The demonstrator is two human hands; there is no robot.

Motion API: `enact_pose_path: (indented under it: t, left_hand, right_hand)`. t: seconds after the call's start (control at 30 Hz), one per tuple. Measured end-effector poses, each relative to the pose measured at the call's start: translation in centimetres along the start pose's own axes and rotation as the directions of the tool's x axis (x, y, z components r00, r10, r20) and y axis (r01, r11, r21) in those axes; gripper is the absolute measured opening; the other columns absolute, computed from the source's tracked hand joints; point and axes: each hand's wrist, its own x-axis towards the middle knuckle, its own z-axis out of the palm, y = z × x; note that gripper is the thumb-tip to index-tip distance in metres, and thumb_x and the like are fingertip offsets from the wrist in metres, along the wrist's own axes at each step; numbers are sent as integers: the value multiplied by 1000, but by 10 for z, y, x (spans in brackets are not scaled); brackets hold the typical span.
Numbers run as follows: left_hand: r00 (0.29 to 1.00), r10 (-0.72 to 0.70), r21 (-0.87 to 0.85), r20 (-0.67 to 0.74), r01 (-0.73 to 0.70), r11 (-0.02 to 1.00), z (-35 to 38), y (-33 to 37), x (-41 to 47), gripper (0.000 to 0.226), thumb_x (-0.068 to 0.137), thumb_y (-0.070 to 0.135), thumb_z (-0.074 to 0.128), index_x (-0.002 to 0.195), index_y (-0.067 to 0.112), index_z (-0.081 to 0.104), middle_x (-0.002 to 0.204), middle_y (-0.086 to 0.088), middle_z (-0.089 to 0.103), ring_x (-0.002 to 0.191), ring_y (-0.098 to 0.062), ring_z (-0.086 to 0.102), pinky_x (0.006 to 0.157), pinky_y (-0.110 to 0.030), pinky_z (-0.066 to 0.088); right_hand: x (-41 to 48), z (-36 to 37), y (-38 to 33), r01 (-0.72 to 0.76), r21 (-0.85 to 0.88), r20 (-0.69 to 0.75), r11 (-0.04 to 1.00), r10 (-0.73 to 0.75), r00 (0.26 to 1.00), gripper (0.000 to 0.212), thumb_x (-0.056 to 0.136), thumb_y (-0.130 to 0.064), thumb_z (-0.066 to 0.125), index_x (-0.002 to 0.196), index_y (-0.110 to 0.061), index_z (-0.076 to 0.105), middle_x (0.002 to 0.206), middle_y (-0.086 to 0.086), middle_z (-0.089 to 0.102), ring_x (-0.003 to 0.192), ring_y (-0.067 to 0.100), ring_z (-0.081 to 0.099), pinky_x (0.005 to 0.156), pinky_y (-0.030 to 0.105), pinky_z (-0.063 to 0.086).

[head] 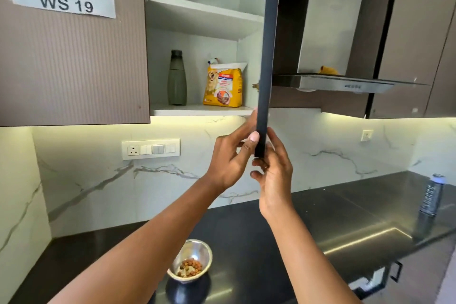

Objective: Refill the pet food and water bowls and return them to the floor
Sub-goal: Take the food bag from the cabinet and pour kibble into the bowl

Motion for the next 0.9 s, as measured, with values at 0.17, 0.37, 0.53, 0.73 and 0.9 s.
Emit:
enact_pose_path:
  t: [0.17, 0.37, 0.53, 0.73, 0.9]
  left_hand:
    - [995, 16, 128, 100, -29, 991, 62, 27, 12, 51, 108, 38, 44, 158, 30, 41, 154, 3, 54, 133, -20, 62, 101, -45, 58]
    - [970, -38, 214, 239, -14, 977, 134, 35, 30, 55, 107, 47, 44, 161, 37, 34, 165, 6, 39, 143, -28, 51, 105, -47, 56]
    - [970, -65, 271, 234, -1, 963, 170, 30, 36, 54, 106, 55, 41, 158, 46, 32, 167, 12, 32, 142, -26, 53, 99, -45, 59]
    - [967, -78, 392, 242, -24, 920, 164, 25, 35, 55, 106, 53, 40, 159, 46, 31, 164, 10, 39, 129, -28, 63, 99, -48, 57]
    - [979, -131, 526, 159, 28, 850, 113, 5, 28, 54, 106, 43, 47, 159, 34, 39, 159, 2, 50, 132, -27, 60, 102, -48, 55]
  right_hand:
    - [21, -65, -33, -41, 50, -86, 998, 45, 995, 35, 106, -37, 52, 127, -21, 75, 94, 2, 75, 79, 14, 62, 66, 29, 49]
    - [52, -131, -69, -107, 159, -124, 981, 127, 984, 35, 111, -32, 39, 96, -27, 70, 77, -4, 76, 76, 15, 60, 66, 30, 43]
    - [70, -166, -77, -134, 165, -93, 977, 151, 984, 36, 112, -34, 39, 99, -26, 71, 82, -3, 79, 80, 14, 65, 67, 29, 45]
    - [73, -169, -66, -151, 216, -137, 965, 183, 974, 39, 110, -41, 40, 99, -24, 73, 91, 3, 78, 78, 16, 63, 66, 29, 45]
    - [76, -136, -22, -344, 105, -232, 933, 359, 904, 37, 112, -37, 43, 114, -16, 74, 98, 10, 74, 73, 17, 58, 62, 28, 43]
